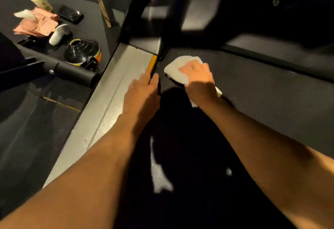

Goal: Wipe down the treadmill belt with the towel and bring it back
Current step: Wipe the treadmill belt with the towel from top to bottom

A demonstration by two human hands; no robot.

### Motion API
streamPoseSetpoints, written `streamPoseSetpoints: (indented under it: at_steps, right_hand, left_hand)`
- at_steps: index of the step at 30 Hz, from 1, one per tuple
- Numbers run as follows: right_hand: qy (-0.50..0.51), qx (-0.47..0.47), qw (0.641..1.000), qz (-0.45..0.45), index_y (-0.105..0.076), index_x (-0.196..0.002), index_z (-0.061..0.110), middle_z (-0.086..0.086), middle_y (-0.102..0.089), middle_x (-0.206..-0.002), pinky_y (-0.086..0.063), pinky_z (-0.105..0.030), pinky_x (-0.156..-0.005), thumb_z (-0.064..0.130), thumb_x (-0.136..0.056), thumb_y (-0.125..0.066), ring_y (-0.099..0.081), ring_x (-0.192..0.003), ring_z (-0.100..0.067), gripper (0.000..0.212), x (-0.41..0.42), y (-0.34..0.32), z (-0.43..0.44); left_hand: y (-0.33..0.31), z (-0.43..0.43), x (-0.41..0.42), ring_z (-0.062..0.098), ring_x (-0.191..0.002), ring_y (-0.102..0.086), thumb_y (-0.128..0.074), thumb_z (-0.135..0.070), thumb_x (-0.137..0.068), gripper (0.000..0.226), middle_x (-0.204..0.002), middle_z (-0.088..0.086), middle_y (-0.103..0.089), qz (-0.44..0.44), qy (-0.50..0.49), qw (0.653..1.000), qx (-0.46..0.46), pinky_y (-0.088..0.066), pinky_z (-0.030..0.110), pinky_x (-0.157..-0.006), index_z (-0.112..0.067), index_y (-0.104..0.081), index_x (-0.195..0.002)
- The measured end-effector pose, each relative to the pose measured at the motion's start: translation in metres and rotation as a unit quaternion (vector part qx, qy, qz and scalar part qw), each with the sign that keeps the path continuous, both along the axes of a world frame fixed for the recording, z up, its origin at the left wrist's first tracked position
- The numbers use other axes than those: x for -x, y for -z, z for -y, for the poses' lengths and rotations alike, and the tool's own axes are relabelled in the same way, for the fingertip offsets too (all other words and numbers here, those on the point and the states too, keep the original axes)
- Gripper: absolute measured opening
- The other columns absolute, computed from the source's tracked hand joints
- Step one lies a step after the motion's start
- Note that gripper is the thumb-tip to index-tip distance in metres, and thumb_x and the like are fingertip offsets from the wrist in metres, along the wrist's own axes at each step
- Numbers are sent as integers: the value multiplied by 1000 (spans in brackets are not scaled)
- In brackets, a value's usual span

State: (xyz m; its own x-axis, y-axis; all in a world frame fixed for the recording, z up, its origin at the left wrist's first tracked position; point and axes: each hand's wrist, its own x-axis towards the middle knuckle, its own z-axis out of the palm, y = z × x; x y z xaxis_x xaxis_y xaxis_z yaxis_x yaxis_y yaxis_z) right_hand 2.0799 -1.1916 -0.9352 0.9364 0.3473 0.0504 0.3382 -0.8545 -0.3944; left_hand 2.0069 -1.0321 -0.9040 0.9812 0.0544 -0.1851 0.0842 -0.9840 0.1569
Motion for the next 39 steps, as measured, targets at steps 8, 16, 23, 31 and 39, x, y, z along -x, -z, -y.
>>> streamPoseSetpoints:
  at_steps: [8,16,23,31,39]
  right_hand:
    - [44,20,999,-13,-49,-133,22,-7,-39,-139,-43,-45,-93,6,-84,-51,-37,-121,-33,52,-40,-9,5]
    - [-94,11,995,-16,-64,-118,26,-4,-62,-118,-48,-35,-82,10,-82,-60,-56,-108,-29,39,-7,-4,9]
    - [-10,8,1000,-9,-63,-121,17,-14,-56,-127,-44,-43,-94,10,-82,-51,-50,-113,-37,41,-6,9,31]
    - [150,-33,988,1,-63,-120,20,-8,-59,-121,-38,-25,-82,20,-84,-47,-55,-107,-29,39,-40,0,50]
    - [-63,-101,992,-45,-73,-94,19,-5,-68,-102,-41,-17,-88,15,-79,-58,-60,-94,-17,22,6,-20,67]
  left_hand:
    - [14,-27,-4,33,-148,7,-46,-11,-95,76,-160,15,8,-98,-22,995,-19,0,51,-118,-7,2,-153]
    - [18,-37,-1,32,-148,-4,-49,-14,-92,74,-161,13,-5,-21,5,1000,13,-3,45,-121,-8,-9,-154]
    - [35,-37,11,26,-149,-6,-35,-24,-101,59,-161,10,-10,84,-10,996,6,0,36,-122,-13,-13,-154]
    - [40,-38,11,24,-149,-7,-36,-28,-102,58,-161,8,-12,84,-15,996,-6,-1,37,-122,-15,-14,-154]
    - [37,-35,12,25,-149,-9,-35,-22,-101,57,-161,8,-12,83,-13,996,-11,-3,39,-122,-14,-16,-154]
